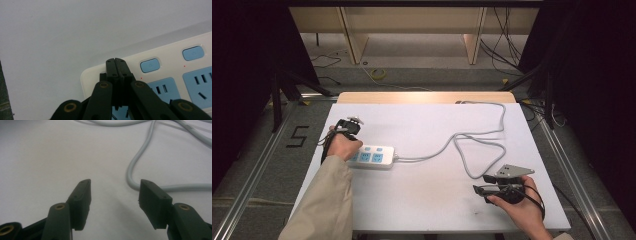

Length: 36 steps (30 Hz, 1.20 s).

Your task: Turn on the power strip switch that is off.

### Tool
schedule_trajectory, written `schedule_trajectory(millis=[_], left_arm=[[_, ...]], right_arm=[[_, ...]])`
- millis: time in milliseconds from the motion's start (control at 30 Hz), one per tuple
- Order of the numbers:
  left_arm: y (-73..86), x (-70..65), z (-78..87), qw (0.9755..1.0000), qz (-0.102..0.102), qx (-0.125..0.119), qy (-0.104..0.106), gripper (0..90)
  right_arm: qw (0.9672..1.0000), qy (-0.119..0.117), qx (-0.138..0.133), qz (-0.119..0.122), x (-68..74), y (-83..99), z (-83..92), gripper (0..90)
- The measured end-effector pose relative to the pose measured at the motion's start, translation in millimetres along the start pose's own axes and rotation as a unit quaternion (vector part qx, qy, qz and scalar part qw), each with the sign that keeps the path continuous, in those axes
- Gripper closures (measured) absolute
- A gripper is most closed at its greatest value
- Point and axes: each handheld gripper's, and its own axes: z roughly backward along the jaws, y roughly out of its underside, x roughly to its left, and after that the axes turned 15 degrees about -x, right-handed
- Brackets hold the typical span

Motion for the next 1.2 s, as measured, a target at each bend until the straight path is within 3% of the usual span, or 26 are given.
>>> schedule_trajectory(millis=[367, 800, 900, 1033, 1200], left_arm=[[0.3, -3.8, -1.2, 1.0, -0.007, -0.004, -0.003, 90.0], [1.3, -1.5, -0.7, 0.9999, 0.014, -0.007, -0.002, 90.0], [0.9, -2.8, -0.8, 1.0, 0.004, -0.007, -0.004, 90.0], [0.8, 0.7, -0.8, 0.9998, 0.015, -0.012, 0.004, 90.0], [-0.1, 0.8, 0.4, 0.9999, 0.009, -0.014, 0.005, 90.0]], right_arm=[[1.0, 0.0, 0.0, 0.001, -0.1, 0.1, 0.1, 44.5], [1.0, -0.001, -0.002, 0.001, -0.2, 0.0, 0.7, 44.9], [1.0, -0.001, -0.002, 0.001, -0.1, -0.1, 0.8, 44.9], [1.0, -0.001, 0.0, 0.0, -0.9, 0.0, 0.6, 45.0], [1.0, 0.0, -0.001, 0.0, -1.4, -0.3, 0.5, 45.0]])
